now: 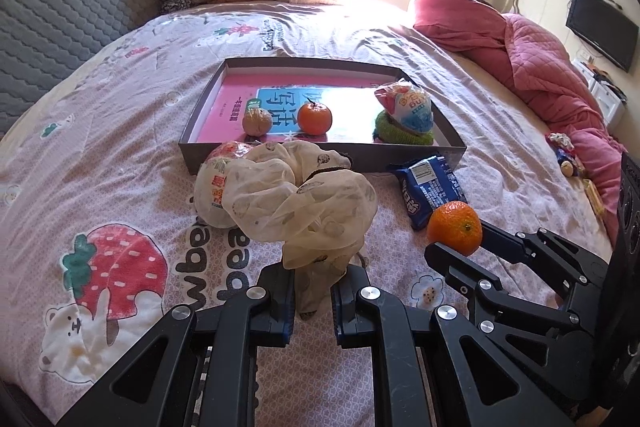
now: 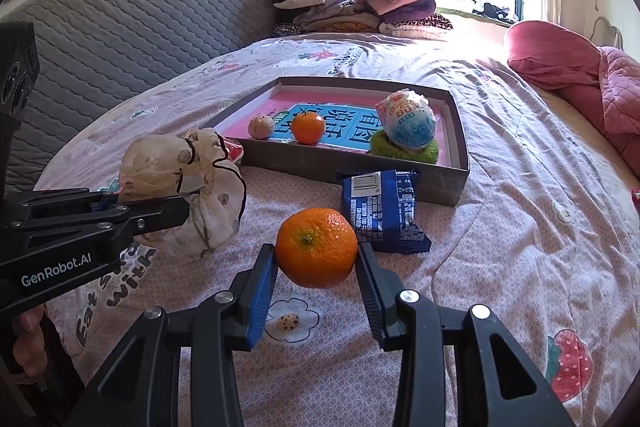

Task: Organize objects
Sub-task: 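Lift and carry the fabric and orange toward the tray with both tools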

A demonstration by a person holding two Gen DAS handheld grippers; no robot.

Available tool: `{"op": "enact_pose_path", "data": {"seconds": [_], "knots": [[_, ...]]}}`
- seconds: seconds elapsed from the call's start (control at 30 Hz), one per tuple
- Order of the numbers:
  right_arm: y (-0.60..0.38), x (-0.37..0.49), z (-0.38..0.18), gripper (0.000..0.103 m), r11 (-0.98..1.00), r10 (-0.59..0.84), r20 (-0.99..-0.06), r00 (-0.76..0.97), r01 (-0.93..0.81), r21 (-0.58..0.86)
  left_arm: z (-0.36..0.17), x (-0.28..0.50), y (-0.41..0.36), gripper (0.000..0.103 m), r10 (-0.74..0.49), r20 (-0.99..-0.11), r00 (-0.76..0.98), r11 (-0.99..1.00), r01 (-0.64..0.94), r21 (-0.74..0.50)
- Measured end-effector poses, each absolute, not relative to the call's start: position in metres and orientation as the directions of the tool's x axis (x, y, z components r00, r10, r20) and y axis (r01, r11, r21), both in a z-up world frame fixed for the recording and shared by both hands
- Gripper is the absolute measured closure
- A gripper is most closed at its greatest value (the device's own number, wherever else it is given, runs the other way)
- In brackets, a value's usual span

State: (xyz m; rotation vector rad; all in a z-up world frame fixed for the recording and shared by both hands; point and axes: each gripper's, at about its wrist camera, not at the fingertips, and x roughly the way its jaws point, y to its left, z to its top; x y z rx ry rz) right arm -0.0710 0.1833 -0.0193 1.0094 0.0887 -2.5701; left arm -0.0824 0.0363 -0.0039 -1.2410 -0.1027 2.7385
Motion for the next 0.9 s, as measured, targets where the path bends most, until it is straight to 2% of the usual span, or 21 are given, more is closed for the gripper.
{"op": "enact_pose_path", "data": {"seconds": [0.9], "knots": [[0.182,-0.054,0.013,0.062,-0.919,-0.358,-0.566,-0.742,0.387,0.074,0.029,-0.070,0.023,0.089,0.106,-0.654,-0.749,-0.994,-0.082,-0.068]]}}
